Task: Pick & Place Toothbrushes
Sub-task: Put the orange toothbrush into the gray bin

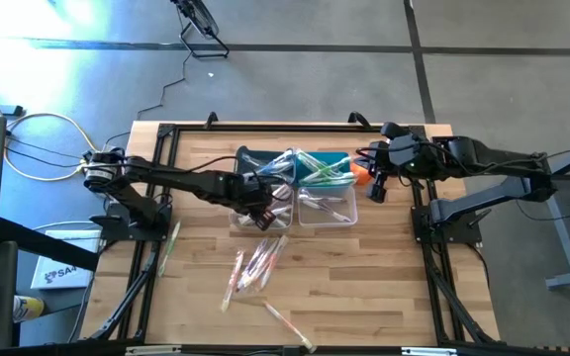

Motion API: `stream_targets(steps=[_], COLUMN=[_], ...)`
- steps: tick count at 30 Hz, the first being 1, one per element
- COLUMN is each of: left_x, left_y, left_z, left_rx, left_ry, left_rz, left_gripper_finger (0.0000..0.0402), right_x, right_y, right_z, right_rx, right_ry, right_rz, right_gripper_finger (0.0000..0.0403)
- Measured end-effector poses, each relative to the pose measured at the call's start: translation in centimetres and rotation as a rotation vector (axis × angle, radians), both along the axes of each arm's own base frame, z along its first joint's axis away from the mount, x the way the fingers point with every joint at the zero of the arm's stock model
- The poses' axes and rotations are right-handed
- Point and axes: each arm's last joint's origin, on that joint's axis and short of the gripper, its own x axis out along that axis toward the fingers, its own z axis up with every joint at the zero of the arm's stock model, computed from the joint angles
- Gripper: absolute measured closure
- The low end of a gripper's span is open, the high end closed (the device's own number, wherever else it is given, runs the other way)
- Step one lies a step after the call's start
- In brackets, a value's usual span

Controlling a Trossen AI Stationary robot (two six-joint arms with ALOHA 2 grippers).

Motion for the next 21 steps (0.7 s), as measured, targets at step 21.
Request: stream_targets(steps=[21], left_x=[-0.1], left_y=[-0.8], left_z=[10.3], left_rx=[-0.066], left_ry=[-0.02], left_rz=[-0.055], left_gripper_finger=[0.0318], right_x=[0.1], right_y=[0.0], right_z=[0.1], right_rx=[0.002], right_ry=[-0.015], right_rz=[0.003], right_gripper_finger=[0.04])
